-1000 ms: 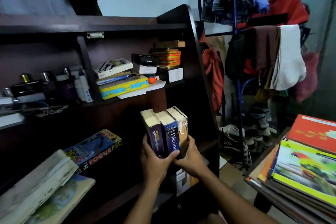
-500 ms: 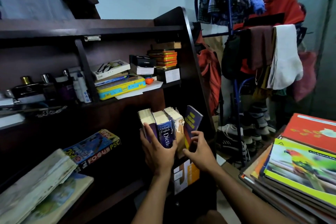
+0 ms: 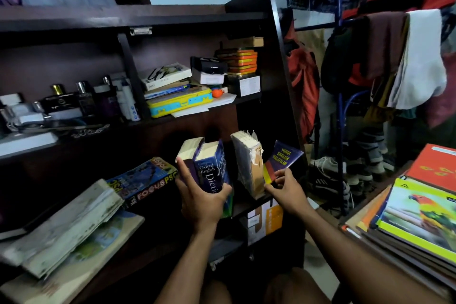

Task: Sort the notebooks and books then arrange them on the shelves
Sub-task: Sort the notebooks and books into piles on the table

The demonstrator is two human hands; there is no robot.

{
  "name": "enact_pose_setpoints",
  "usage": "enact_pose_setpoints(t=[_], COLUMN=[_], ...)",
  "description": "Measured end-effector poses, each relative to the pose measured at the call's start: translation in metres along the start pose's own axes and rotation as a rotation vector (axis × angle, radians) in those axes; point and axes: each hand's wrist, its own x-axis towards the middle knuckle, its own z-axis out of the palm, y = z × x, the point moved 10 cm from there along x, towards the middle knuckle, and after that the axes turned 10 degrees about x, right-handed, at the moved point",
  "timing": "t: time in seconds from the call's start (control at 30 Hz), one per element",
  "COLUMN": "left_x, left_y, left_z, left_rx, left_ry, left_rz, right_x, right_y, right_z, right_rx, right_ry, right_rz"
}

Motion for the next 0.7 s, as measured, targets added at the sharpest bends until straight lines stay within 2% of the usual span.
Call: enact_pose_setpoints(t=[0.1,0.17,0.27,0.37,0.47,0.53,0.6,0.7], left_x=[-0.003,-0.001,0.006,0.0,-0.025,-0.054,-0.077,-0.125], left_y=[-0.015,-0.023,-0.021,-0.013,0.014,0.049,0.076,0.13], left_z=[-0.029,-0.048,-0.061,-0.066,-0.052,-0.035,-0.018,0.027], left_rx=[-0.155,-0.263,-0.522,-0.759,-0.89,-0.958,-0.932,-0.903], left_ry=[0.03,0.034,-0.075,-0.236,-0.443,-0.625,-0.727,-0.972], left_rz=[-0.114,-0.134,-0.129,-0.227,-0.307,-0.324,-0.297,-0.253], right_x=[-0.025,-0.044,-0.062,-0.089,-0.139,-0.165,-0.187,-0.205], right_y=[-0.018,-0.035,-0.058,-0.069,-0.079,-0.086,-0.087,-0.069], right_z=[0.013,0.023,0.039,0.049,0.041,0.011,-0.017,-0.084], right_rx=[-0.03,0.032,0.139,0.3,0.658,0.701,0.681,0.701], right_ry=[-0.048,-0.049,-0.141,-0.338,-0.568,-0.561,-0.522,-0.372], right_rz=[-0.084,-0.153,-0.154,0.065,0.302,0.296,0.305,0.357])
